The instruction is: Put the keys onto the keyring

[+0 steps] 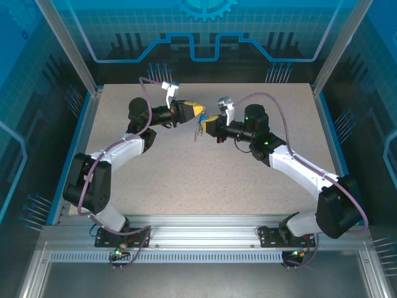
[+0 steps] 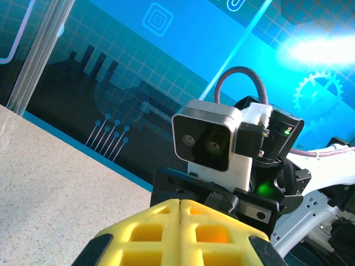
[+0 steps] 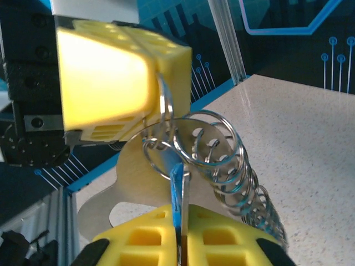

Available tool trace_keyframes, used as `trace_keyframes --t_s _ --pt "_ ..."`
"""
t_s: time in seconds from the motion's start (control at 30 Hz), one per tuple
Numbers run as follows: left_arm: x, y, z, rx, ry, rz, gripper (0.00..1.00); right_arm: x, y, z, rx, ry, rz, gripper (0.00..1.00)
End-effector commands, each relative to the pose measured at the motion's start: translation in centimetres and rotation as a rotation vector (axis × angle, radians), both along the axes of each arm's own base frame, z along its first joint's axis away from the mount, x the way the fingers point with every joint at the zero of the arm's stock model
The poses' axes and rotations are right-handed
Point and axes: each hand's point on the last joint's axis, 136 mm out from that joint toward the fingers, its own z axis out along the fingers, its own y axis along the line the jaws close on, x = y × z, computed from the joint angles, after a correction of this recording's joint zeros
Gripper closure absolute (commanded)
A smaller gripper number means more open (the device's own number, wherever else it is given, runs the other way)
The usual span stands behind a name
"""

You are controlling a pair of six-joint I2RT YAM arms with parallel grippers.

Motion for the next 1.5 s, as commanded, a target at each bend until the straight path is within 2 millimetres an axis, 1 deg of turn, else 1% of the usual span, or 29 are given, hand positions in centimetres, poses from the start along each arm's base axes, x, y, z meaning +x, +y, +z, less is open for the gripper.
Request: trace_keyframes --t_s 0.0,0.3,0.47,0.63,0.87,0.97,1.0,1.03,1.1,1.13,1.17,1.23,1.3,1.37,1.4,1.47 --pt "-0.8 0.0 1.5 -0.025 -0.052 0.003 1.0 -0.4 0.5 1.6 0.017 -0.042 0.035 1.0" --pt "-0.9 0.3 2.0 -0.04 -0.052 0.024 1.0 -0.7 0.9 1.1 0.021 -0.019 0.07 1.0" --pt "-1.2 0.3 2.4 -0.046 -0.058 0.026 1.0 -0.9 1.8 1.0 0.031 -0.002 0.11 1.0" --pt "-1.2 0.1 2.3 -0.044 -0.056 0.028 1.0 -0.9 2.6 0.6 0.03 0.015 0.136 1.0" --pt "-1.3 0.0 2.1 -0.043 -0.052 0.032 1.0 -0.5 2.8 0.1 0.026 0.028 0.13 1.0" --pt "-1.3 0.1 2.2 -0.046 -0.051 0.038 1.0 -0.5 2.4 -0.1 0.024 0.037 0.12 1.0" --pt "-1.3 0.1 2.2 -0.047 -0.05 0.043 1.0 -0.4 2.1 -0.3 0.023 0.046 0.111 0.98" --pt "-1.3 0.2 2.3 -0.05 -0.05 0.049 1.0 -0.4 1.7 -0.4 0.024 0.054 0.101 0.89" --pt "-1.3 0.3 2.4 -0.055 -0.049 0.063 1.0 -0.4 0.7 -0.7 0.024 0.067 0.076 0.73" --pt "-1.3 0.4 2.5 -0.058 -0.047 0.073 1.0 -0.5 0.1 -0.7 0.031 0.073 0.06 0.68" --pt "-1.3 0.5 2.5 -0.06 -0.045 0.083 1.0 -0.6 -0.4 -0.6 0.039 0.078 0.049 0.65" --pt "-1.0 0.8 2.5 -0.069 -0.039 0.116 1.0 -1.0 -1.5 -0.6 0.058 0.085 0.024 0.62" --pt "-0.9 1.0 2.6 -0.079 -0.035 0.139 1.0 -1.4 -2.4 -0.2 0.071 0.082 0.003 0.61" --pt "-0.9 1.0 2.7 -0.089 -0.03 0.157 1.0 -1.7 -3.0 1.1 0.095 0.059 -0.016 0.61" --pt "-1.0 1.0 2.7 -0.093 -0.029 0.163 1.0 -2.0 -3.4 0.6 0.095 0.069 -0.029 0.61" --pt "-1.1 0.8 2.8 -0.1 -0.029 0.172 1.0 -2.1 -3.8 1.8 0.111 0.045 -0.049 0.62"
